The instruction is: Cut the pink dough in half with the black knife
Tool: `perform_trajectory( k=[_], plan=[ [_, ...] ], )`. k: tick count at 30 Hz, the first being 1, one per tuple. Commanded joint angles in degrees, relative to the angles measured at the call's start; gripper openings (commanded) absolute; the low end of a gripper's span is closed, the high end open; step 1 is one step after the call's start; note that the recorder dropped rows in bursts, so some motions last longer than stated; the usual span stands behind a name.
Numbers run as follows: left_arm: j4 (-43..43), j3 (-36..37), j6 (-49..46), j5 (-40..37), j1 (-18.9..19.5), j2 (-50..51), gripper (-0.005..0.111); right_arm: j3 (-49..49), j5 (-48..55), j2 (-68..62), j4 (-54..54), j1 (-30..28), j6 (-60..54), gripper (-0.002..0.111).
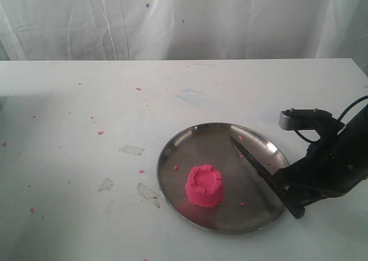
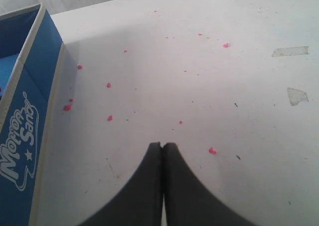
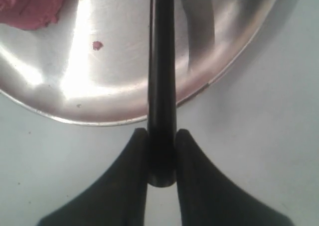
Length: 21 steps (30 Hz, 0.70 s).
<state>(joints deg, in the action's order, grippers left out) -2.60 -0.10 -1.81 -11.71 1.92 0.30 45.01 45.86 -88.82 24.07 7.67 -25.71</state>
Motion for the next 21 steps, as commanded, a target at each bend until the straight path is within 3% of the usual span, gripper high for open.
perform_trajectory(
  k=[1,12,21],
  plan=[
    [0.2,0.1,0.3,0.2,0.0,-0.3,0.0,-0.4,-0.2,-0.8,0.5,-0.2,-1.1,0.0],
    [0.2,0.1,0.3,0.2,0.0,-0.3,0.0,-0.5,0.2,-4.7,0.7,-0.2,-1.1,0.0],
    [0.2,0.1,0.3,0.2,0.0,-0.3,0.0,-0.5,-0.6,-5.7,0.6,-0.2,-1.3,0.021]
  ],
)
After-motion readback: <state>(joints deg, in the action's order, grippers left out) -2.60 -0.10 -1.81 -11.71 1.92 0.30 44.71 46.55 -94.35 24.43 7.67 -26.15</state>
